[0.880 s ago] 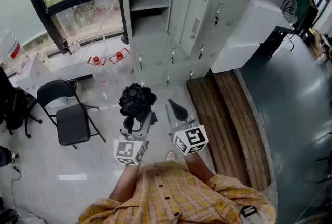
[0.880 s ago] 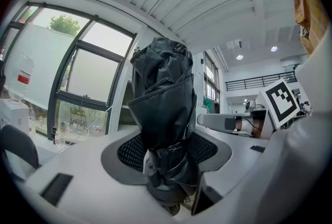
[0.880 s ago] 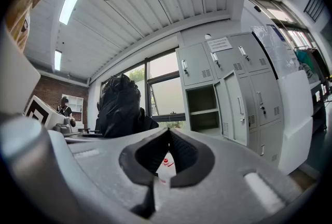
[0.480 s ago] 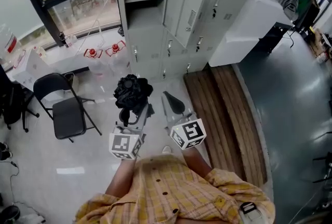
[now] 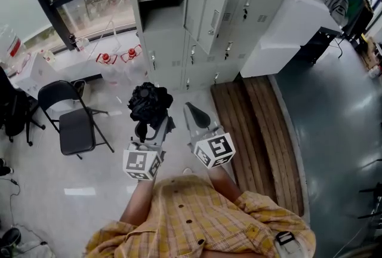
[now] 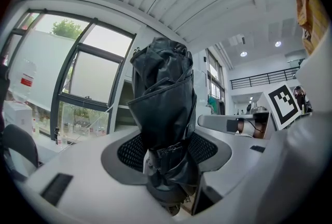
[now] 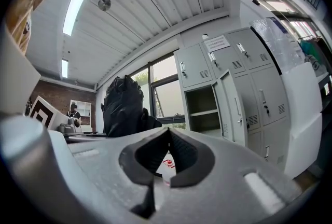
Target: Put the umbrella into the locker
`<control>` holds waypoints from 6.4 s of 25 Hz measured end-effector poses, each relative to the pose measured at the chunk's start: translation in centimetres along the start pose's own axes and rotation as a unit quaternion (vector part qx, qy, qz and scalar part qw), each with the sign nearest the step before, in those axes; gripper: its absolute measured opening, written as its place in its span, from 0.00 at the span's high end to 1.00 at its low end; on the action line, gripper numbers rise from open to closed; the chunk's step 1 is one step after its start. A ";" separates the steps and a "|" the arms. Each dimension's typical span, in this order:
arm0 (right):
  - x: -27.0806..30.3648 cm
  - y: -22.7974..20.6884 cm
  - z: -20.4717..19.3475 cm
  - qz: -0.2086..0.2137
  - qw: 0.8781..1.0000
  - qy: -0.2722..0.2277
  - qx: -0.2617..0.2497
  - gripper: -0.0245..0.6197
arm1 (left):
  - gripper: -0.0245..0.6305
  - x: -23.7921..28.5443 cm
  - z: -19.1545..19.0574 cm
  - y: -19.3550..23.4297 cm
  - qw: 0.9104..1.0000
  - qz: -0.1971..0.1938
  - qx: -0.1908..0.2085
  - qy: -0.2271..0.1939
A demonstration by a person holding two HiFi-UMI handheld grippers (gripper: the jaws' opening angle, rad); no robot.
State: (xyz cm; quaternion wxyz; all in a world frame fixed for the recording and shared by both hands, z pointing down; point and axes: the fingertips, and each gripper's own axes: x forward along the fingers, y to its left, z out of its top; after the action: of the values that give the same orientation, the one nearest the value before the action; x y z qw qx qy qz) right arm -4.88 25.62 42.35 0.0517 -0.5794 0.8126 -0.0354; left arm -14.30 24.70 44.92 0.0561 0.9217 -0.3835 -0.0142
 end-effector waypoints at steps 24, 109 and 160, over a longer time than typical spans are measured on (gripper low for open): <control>2.2 -9.6 -2.4 0.015 1.000 0.013 0.007 0.97 | 0.61 9.1 -3.6 -0.9 0.999 0.023 -0.028 0.019; 41.2 -28.4 -1.9 0.091 0.995 0.030 -0.029 0.97 | 0.61 46.5 -6.8 26.6 0.948 0.049 -0.299 0.093; 41.8 -28.3 -2.6 0.106 0.993 0.035 -0.038 0.97 | 0.62 54.8 -9.4 32.3 0.824 0.022 -0.556 0.104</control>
State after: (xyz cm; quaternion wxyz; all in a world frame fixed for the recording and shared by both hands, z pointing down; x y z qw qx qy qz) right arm 7.81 -23.12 46.40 0.0046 -0.4901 0.8714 -0.0190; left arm 2.17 -35.85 58.84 0.5988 0.7216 -0.3231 -0.1279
